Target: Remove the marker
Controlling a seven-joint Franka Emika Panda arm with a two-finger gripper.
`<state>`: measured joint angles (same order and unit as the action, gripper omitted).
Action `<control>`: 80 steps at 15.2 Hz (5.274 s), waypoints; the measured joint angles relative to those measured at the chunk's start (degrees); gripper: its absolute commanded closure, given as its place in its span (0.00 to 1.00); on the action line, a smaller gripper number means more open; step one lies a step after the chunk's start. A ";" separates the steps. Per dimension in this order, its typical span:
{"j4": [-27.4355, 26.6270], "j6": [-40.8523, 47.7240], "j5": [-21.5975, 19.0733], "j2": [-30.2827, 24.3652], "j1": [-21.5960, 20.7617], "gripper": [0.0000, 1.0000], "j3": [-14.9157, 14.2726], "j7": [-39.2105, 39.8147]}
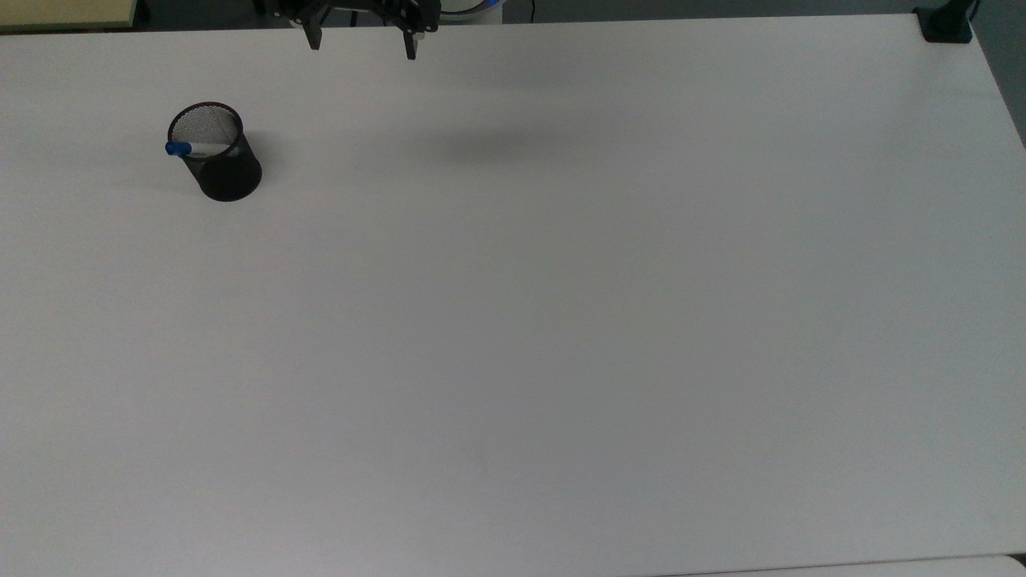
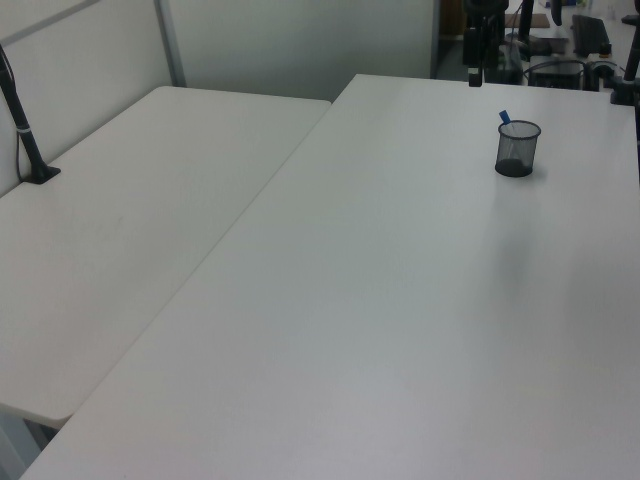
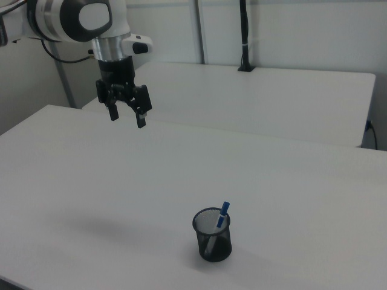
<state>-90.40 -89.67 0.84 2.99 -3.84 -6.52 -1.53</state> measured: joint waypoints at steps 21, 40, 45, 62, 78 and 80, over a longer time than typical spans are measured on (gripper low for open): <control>0.00 0.01 0.00 -0.01 0.01 0.00 -0.09 0.00; -3.06 -4.97 0.09 0.97 1.53 0.03 -12.98 14.23; -5.76 -12.58 0.09 3.29 2.92 0.09 -15.11 14.92; -8.18 -21.32 0.09 12.14 8.09 0.39 -15.23 20.81; -9.73 -24.25 0.10 14.03 8.83 0.72 -15.23 22.52; -9.72 -24.28 0.10 14.03 9.01 0.75 -15.23 22.57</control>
<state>-100.12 -113.95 0.94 17.02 5.17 -21.75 21.03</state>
